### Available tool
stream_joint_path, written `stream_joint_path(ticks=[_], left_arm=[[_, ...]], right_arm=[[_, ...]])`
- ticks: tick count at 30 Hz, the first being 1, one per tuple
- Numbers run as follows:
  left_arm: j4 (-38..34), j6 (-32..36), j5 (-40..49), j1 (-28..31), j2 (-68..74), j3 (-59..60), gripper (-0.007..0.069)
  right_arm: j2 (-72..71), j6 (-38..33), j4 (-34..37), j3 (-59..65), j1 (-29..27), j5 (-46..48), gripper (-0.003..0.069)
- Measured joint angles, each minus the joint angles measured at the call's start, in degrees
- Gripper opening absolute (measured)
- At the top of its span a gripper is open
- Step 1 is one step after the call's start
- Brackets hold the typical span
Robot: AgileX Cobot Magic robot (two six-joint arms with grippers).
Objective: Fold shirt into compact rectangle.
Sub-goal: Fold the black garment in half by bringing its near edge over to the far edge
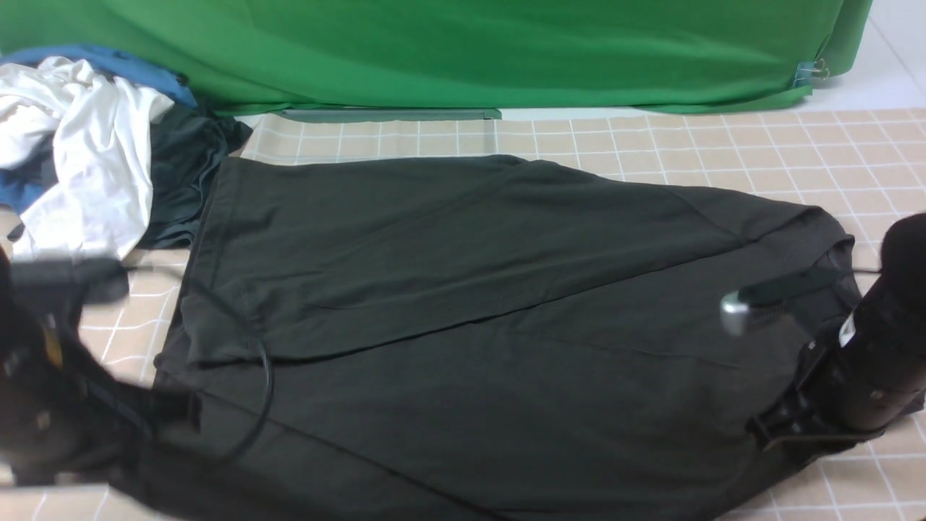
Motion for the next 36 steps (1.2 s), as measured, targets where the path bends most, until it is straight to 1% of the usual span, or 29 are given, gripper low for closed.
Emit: stream_joint_path(ticks=[4,6,7,8,12,17,19,20,23,24,25,26,28,29,30,31,32,34,35,36], left_arm=[[-1.01,0.18,0.12,3.90,1.77,-5.46,0.0021],[-1.89,1.45,-0.29,6.84,3.77,-8.39,0.0021],[-2.01,1.62,-0.31,6.84,3.78,-8.39,0.0021],[-2.88,2.35,-0.99,8.90,5.83,-10.65,0.0021],[-5.94,5.11,-3.41,13.13,12.39,-17.14,0.0021],[-8.44,7.14,-6.02,15.44,23.43,-25.71,0.0021],[-8.67,7.36,-6.08,16.06,28.31,-29.96,0.0021],[-8.67,7.36,-6.08,16.14,28.79,-30.38,0.0021],[-8.35,7.55,-6.14,16.48,36.93,-37.44,0.0021],[-8.35,7.55,-6.14,16.48,37.33,-37.77,0.0021],[-8.35,7.68,-5.85,16.48,39.92,-39.94,0.0021],[-8.35,7.68,-5.52,16.48,41.58,-41.23,0.0021],[-8.22,7.74,-4.33,16.48,43.96,-43.00,0.0021],[-8.15,8.00,-3.20,16.48,45.03,-43.74,0.0021],[-8.10,8.32,-2.64,16.48,45.53,-44.03,0.0021],[-8.10,9.17,-1.63,16.48,45.97,-44.24,0.0021],[-8.17,9.57,-1.08,16.48,46.03,-44.24,0.0021],[-8.21,9.94,-0.65,16.48,46.03,-44.30,0.0021],[-8.21,10.00,-0.65,16.48,46.03,-44.37,0.0021],[-8.28,10.14,-0.70,16.48,46.03,-44.51,0.0021]], right_arm=[[-2.28,-0.64,-0.20,-5.22,-0.99,4.19,0.0049],[-2.13,-0.84,-0.20,-8.54,-2.55,6.31,0.0049],[-2.13,-0.84,-0.20,-8.54,-2.55,6.31,0.0049],[-1.44,-0.96,-0.20,-11.09,-3.67,7.23,0.0049],[2.21,-2.35,-0.20,-18.43,-6.06,8.93,0.0049],[10.96,-3.67,-0.15,-28.32,-7.34,10.59,0.0049],[15.29,-3.80,-0.15,-33.23,-7.56,11.43,0.0049],[15.81,-3.80,-0.15,-33.73,-7.63,11.51,0.0049],[24.60,-3.68,-0.15,-42.78,-7.96,11.97,0.0049],[25.51,-3.68,-0.14,-43.25,-7.96,11.97,0.0049],[27.97,-3.62,-0.14,-46.31,-7.96,12.22,0.0054],[29.75,-3.62,-0.14,-48.26,-7.96,12.76,0.0070],[32.28,-3.31,-0.40,-51.54,-7.96,14.68,0.0140],[33.30,-3.19,-0.65,-53.48,-7.96,16.37,0.0215],[33.66,-3.14,-0.71,-54.65,-7.96,17.48,0.0272],[33.91,-3.22,-0.83,-56.54,-7.91,19.31,0.0359],[33.91,-3.48,-0.70,-57.81,-7.72,20.30,0.0422],[33.91,-5.43,0.15,-59.76,-7.23,21.19,0.0491],[33.87,-8.04,1.46,-60.82,-6.50,21.37,0.0517],[33.87,-9.76,2.31,-61.71,-5.79,21.21,0.0525]])
